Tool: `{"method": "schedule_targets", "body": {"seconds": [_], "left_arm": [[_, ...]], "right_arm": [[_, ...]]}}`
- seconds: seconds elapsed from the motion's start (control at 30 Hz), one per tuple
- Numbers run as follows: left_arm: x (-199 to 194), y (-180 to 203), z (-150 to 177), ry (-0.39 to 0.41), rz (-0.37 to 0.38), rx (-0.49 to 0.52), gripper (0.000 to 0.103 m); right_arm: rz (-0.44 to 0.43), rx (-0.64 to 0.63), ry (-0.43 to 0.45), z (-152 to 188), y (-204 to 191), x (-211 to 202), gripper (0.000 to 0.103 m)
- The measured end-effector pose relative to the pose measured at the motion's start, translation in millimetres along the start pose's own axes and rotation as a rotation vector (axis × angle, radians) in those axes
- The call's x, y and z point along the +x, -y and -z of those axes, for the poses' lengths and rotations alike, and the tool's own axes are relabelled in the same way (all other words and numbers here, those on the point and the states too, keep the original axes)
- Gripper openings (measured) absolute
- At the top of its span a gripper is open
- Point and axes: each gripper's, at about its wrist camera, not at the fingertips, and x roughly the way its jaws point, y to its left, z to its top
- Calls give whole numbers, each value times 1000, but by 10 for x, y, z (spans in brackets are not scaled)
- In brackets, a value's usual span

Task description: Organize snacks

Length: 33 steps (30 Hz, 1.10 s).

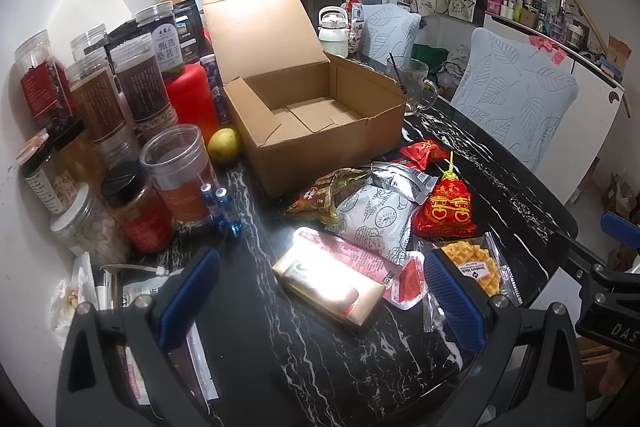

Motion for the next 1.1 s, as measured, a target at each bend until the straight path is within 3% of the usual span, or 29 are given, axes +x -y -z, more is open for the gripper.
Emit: {"method": "schedule_targets", "body": {"seconds": [0.6,1.1], "left_arm": [[-44,-16,2,6,0,-8,103],[-97,-142,249,-24,11,-44,103]], "right_arm": [[-12,-2,6,-4,-15,-26,103],[-80,-22,15,230,-45,-54,103]]}}
